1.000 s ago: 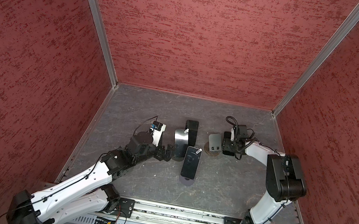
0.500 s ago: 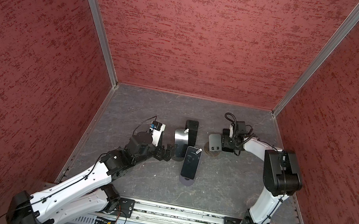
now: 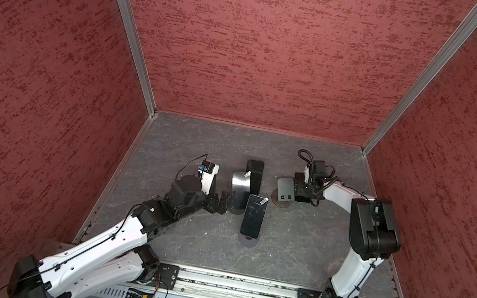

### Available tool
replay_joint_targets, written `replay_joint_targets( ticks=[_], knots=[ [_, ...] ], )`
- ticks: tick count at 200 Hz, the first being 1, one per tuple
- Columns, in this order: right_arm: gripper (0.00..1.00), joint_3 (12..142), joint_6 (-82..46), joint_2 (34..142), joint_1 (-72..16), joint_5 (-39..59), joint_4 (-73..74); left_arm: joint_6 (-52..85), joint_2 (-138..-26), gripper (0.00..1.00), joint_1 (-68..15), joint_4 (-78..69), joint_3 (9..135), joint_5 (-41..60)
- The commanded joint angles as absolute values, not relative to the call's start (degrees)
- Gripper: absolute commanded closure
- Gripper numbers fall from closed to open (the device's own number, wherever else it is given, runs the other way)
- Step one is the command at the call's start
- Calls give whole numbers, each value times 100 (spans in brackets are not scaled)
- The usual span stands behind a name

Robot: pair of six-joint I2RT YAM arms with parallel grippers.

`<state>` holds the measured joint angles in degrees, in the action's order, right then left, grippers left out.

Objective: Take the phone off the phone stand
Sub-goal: 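Lower the phone flat onto the table beside the stand and open the right gripper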

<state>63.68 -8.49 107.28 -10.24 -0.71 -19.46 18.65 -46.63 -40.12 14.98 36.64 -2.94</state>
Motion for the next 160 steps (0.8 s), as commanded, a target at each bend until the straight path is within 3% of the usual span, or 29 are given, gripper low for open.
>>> replay_joint_targets(
  ticks=[1,160],
  knots=[
    [22,6329,-877,10968,-994,-92,-2539,1843,-4607,1,-3981,1398,3705,-339],
    [17,6459,-1176,10543,-985,-48,-2517,1775,-4633,1,-3981,1458,3744,-340]
  ],
)
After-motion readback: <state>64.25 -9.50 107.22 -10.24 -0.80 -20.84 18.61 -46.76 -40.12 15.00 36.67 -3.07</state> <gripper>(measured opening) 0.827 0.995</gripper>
